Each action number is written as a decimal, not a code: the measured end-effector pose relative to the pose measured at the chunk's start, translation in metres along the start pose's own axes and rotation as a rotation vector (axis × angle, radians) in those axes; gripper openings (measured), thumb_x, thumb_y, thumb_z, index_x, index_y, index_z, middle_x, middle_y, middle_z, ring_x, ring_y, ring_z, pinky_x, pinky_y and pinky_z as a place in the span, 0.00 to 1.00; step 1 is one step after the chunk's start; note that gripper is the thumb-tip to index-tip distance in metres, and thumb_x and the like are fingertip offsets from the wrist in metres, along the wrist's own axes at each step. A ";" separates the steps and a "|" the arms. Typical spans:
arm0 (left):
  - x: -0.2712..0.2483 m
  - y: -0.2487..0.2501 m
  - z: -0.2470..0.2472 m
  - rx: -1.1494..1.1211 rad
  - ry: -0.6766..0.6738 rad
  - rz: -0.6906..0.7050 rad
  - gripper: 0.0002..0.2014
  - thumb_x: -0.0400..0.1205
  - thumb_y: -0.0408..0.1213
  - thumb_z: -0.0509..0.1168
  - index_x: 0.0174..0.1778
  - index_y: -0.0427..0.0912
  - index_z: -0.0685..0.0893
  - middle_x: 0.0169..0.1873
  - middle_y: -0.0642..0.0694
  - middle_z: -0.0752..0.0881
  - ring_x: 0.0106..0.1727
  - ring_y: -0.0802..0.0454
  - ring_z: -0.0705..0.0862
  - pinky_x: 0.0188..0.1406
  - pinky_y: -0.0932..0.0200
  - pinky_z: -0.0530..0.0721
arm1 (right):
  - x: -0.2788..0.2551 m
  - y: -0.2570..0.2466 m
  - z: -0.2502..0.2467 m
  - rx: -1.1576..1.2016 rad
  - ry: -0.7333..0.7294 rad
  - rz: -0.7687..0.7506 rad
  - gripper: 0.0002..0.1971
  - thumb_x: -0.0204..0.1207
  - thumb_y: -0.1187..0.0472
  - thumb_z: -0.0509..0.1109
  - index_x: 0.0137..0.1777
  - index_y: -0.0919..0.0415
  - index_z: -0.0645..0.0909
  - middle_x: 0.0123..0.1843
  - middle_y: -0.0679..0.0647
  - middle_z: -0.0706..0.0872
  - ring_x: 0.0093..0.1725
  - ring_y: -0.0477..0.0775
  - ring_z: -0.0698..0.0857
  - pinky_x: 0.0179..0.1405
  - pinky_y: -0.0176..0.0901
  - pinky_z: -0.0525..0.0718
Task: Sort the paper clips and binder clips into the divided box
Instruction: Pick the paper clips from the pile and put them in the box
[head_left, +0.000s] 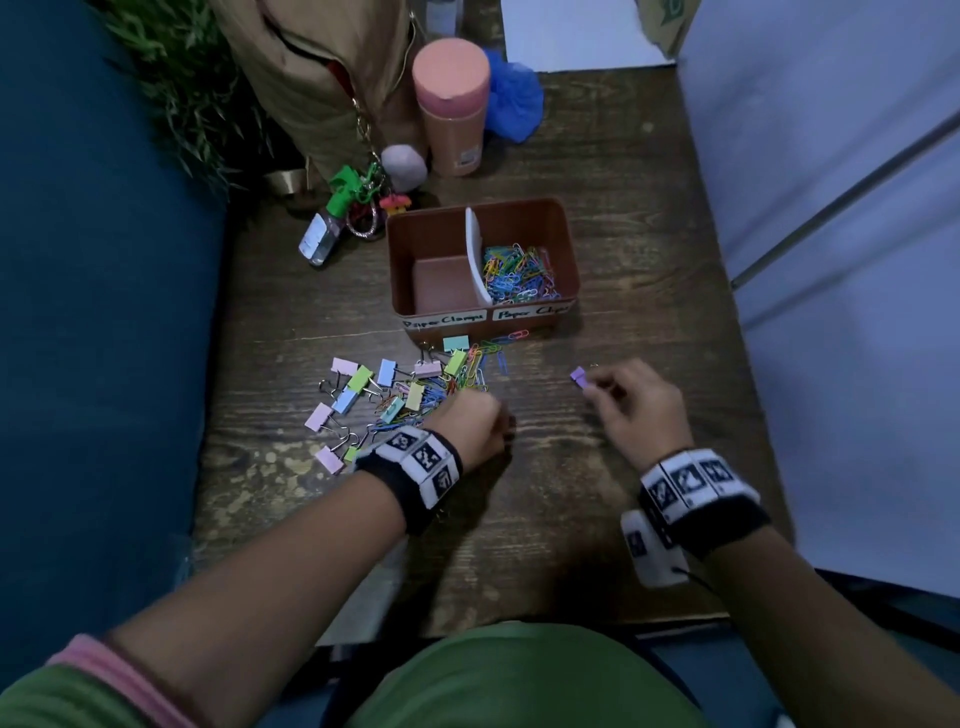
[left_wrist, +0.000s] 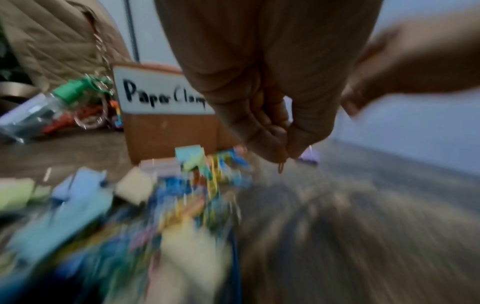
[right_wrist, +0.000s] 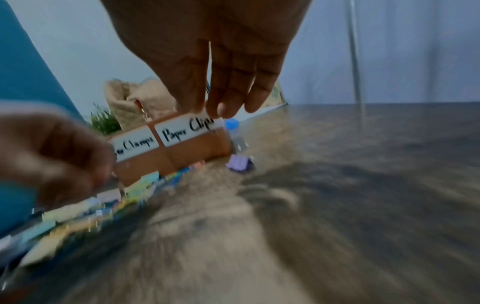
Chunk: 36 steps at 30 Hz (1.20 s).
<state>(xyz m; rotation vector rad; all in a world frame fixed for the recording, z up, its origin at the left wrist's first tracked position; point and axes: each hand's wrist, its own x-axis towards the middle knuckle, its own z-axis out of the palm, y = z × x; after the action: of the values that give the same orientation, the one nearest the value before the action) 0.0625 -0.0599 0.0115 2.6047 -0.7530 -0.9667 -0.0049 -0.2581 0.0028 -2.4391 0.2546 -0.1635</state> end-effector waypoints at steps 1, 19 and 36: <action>0.003 0.002 -0.015 -0.062 0.084 0.007 0.05 0.77 0.35 0.68 0.46 0.40 0.86 0.44 0.43 0.88 0.46 0.46 0.86 0.49 0.53 0.85 | -0.010 0.009 0.002 -0.015 -0.068 0.046 0.03 0.70 0.65 0.75 0.43 0.58 0.86 0.42 0.56 0.87 0.42 0.58 0.86 0.45 0.46 0.82; 0.009 -0.030 -0.106 -0.225 0.649 0.006 0.09 0.78 0.44 0.69 0.39 0.42 0.85 0.38 0.44 0.85 0.39 0.49 0.81 0.40 0.57 0.77 | 0.060 -0.028 0.081 -0.225 -0.505 -0.136 0.32 0.75 0.53 0.69 0.76 0.62 0.65 0.77 0.62 0.69 0.77 0.62 0.64 0.78 0.51 0.65; -0.026 -0.063 0.027 -0.161 0.203 -0.259 0.08 0.74 0.38 0.67 0.49 0.46 0.83 0.48 0.44 0.87 0.50 0.42 0.84 0.46 0.52 0.84 | 0.031 -0.060 0.110 -0.329 -0.614 -0.260 0.16 0.71 0.65 0.71 0.59 0.63 0.78 0.59 0.62 0.78 0.60 0.65 0.75 0.51 0.56 0.81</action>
<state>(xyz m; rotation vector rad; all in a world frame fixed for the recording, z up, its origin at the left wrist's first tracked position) 0.0510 0.0050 -0.0205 2.6464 -0.2810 -0.7740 0.0539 -0.1522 -0.0417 -2.6967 -0.3341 0.5501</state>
